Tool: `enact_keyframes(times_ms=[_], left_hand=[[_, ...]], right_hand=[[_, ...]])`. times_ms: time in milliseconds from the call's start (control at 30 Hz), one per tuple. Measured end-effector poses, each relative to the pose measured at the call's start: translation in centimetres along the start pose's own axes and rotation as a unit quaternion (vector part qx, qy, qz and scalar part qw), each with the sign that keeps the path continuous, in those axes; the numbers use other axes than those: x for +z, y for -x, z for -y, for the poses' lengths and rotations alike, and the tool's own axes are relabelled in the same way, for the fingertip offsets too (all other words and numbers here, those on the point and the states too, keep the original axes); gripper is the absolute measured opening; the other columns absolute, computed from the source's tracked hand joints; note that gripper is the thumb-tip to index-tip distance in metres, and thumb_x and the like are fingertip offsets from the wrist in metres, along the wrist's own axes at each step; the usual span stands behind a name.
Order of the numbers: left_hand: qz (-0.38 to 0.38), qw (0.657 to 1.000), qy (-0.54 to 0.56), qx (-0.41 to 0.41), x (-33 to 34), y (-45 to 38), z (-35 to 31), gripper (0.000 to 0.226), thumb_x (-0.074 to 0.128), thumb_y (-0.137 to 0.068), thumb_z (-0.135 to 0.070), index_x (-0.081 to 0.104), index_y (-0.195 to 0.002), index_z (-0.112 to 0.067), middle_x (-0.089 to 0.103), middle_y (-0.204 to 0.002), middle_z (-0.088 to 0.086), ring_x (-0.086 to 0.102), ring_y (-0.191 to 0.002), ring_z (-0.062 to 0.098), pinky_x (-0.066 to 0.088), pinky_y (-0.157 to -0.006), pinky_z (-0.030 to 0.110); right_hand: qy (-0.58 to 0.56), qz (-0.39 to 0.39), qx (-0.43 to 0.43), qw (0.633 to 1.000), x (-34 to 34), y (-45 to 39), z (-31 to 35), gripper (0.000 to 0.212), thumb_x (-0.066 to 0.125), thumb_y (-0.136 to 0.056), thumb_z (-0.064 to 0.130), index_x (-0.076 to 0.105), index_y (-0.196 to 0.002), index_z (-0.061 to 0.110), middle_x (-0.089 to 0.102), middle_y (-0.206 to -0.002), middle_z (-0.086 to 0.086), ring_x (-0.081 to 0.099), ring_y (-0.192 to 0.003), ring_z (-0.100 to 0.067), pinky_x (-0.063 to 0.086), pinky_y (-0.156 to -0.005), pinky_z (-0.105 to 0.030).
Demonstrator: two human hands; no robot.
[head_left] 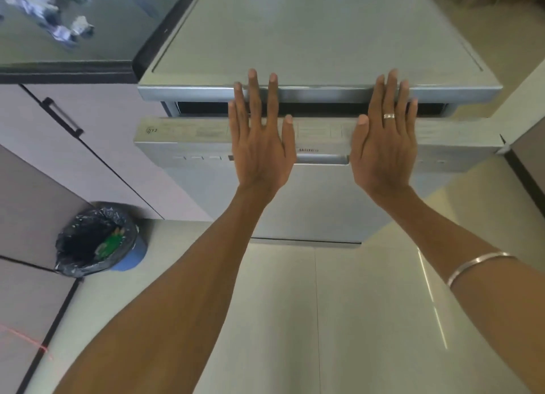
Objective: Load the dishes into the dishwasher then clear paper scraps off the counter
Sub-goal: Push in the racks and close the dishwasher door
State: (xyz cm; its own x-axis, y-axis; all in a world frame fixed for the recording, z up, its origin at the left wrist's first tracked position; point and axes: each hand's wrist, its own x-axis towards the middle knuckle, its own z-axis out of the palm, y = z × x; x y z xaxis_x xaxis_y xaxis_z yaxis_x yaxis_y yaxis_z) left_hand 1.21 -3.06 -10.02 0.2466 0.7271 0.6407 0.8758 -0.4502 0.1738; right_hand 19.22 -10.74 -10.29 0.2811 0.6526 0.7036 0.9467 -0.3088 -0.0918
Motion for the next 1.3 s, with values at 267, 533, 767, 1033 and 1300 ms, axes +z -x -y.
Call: enact_keyframes(times_ms=[267, 533, 767, 1033, 1300], left_hand=[[0.02, 0.999, -0.027, 0.027, 2.4, -4.1, 0.6, 0.055, 0.027, -0.103, -0.051, 0.048, -0.142, -0.018, 0.044, -0.147, 0.017, 0.03, -0.142, 0.043, 0.016, -0.12, 0.052], [0.083, 0.993, 0.026, 0.077, 0.7, -4.1, 2.8, 0.082, 0.037, -0.09, -0.075, 0.036, -0.15, -0.02, 0.034, -0.155, 0.015, 0.022, -0.146, 0.042, 0.014, -0.12, 0.052], [0.124, 0.988, 0.057, 0.064, -1.4, -4.8, 2.4, 0.081, 0.072, -0.081, -0.049, 0.038, -0.149, -0.022, 0.037, -0.153, 0.014, 0.026, -0.144, 0.04, 0.019, -0.12, 0.051], [0.041, 0.997, 0.044, 0.053, -0.5, -5.9, 1.8, 0.054, 0.079, -0.074, -0.011, 0.053, -0.12, -0.024, 0.053, -0.116, -0.002, 0.047, -0.108, 0.024, 0.038, -0.091, 0.035], [0.089, 0.994, -0.033, 0.057, -1.5, -7.1, 1.1, 0.047, 0.077, -0.074, -0.016, 0.05, -0.111, -0.023, 0.051, -0.105, -0.001, 0.045, -0.092, 0.024, 0.041, -0.081, 0.036]], right_hand=[[-0.054, -0.046, -0.011, 0.997, 2.0, -3.2, -0.4, 0.045, 0.025, -0.108, 0.028, 0.046, -0.141, 0.006, 0.043, -0.149, -0.012, 0.025, -0.146, -0.032, 0.012, -0.123, -0.043], [-0.097, 0.043, -0.026, 0.994, 0.7, -3.2, -0.8, 0.07, 0.037, -0.098, 0.059, 0.036, -0.147, 0.008, 0.036, -0.152, -0.01, 0.023, -0.146, -0.029, 0.008, -0.123, -0.045], [-0.116, 0.084, -0.026, 0.989, -0.5, -4.1, -1.0, 0.081, 0.066, -0.08, 0.057, 0.041, -0.141, 0.009, 0.043, -0.145, -0.009, 0.033, -0.139, -0.029, 0.017, -0.12, -0.046], [-0.1, 0.026, 0.015, 0.995, -0.4, -5.8, -0.2, 0.047, 0.08, -0.069, 0.037, 0.054, -0.103, 0.016, 0.055, -0.102, 0.0, 0.046, -0.091, -0.023, 0.039, -0.083, -0.031], [-0.02, 0.091, -0.046, 0.995, -1.5, -7.4, -0.5, 0.055, 0.083, -0.067, 0.04, 0.056, -0.107, 0.014, 0.059, -0.099, -0.003, 0.049, -0.084, -0.024, 0.044, -0.076, -0.033]])
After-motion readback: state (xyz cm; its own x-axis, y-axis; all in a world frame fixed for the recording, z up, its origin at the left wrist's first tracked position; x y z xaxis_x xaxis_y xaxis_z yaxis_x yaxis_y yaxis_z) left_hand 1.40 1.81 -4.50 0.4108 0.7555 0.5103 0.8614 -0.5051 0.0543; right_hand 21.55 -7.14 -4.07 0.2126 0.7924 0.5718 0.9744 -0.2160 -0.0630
